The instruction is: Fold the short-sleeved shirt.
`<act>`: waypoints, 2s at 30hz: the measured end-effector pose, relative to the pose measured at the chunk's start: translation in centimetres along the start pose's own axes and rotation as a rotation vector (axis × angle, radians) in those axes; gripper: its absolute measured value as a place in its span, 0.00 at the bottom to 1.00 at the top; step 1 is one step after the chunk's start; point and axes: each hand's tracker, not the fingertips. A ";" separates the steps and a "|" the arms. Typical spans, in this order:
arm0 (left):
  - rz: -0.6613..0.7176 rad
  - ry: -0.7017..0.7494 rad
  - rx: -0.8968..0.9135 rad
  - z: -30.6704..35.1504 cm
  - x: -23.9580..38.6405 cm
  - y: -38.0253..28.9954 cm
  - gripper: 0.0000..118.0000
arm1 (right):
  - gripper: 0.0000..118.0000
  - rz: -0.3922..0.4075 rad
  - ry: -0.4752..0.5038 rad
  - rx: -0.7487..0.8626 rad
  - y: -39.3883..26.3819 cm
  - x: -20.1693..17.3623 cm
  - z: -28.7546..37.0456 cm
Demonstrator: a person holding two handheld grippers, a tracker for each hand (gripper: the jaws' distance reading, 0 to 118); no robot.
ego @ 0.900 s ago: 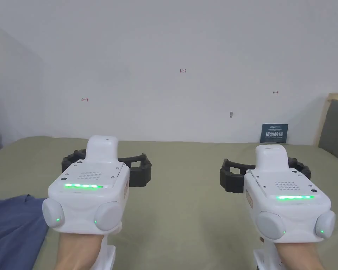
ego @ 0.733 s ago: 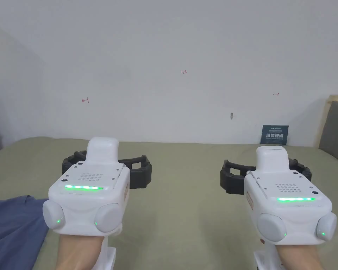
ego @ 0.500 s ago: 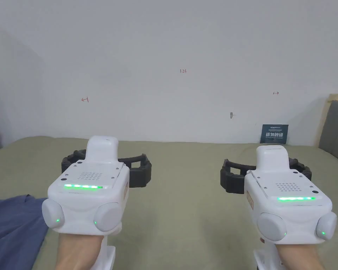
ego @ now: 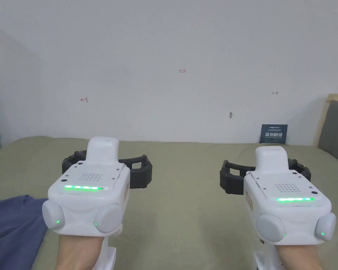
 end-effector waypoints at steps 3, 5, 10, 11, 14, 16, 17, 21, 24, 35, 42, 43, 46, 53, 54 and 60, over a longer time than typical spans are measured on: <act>0.001 0.002 0.000 0.0 0.0 0.0 1.00 | 1.00 -0.001 -0.001 0.001 0.0 0.0 0.0; 0.001 0.000 -0.001 0.0 -0.1 0.0 1.00 | 1.00 -0.003 0.001 0.001 0.0 0.0 -0.1; 0.003 0.006 -0.001 0.2 0.0 0.1 1.00 | 1.00 -0.002 0.000 0.002 0.0 0.0 0.0; 0.005 0.008 -0.003 0.3 0.0 0.1 1.00 | 1.00 -0.001 0.001 0.003 0.0 0.0 0.0; 0.007 0.008 -0.003 0.3 0.1 0.1 1.00 | 1.00 -0.003 0.002 0.002 0.1 0.1 0.0; 0.008 0.005 -0.002 0.2 0.0 0.0 1.00 | 1.00 -0.001 0.000 0.003 0.1 0.1 0.0; 0.006 0.005 -0.002 0.2 0.1 0.1 1.00 | 1.00 0.000 -0.002 0.005 0.1 0.1 0.0; 0.007 0.005 0.002 0.1 0.0 0.0 1.00 | 1.00 -0.001 -0.004 0.005 0.2 0.2 0.0; 0.010 0.016 0.009 0.2 0.0 0.1 1.00 | 1.00 -0.002 -0.004 0.006 0.2 0.2 0.0; 0.010 0.021 0.008 0.4 0.0 0.1 1.00 | 1.00 0.000 0.000 0.008 0.2 0.2 -0.1; 0.019 0.020 0.016 0.7 0.0 0.2 1.00 | 1.00 -0.004 0.004 0.015 0.0 0.2 0.0; 0.020 0.022 0.014 0.6 -0.1 0.2 1.00 | 1.00 -0.002 -0.001 0.021 0.0 0.2 0.0; 0.013 0.023 0.016 0.5 -0.1 0.1 1.00 | 1.00 -0.003 0.001 0.020 0.0 0.2 0.0; 0.008 0.019 0.015 0.5 -0.1 0.0 1.00 | 1.00 -0.005 -0.001 0.021 0.1 0.2 0.0; 0.005 0.024 0.017 0.4 -0.1 0.0 1.00 | 1.00 -0.006 -0.001 0.022 0.1 0.2 0.0; 0.007 0.021 0.016 0.6 -0.1 0.2 1.00 | 1.00 -0.011 -0.006 0.016 -0.1 0.4 -0.1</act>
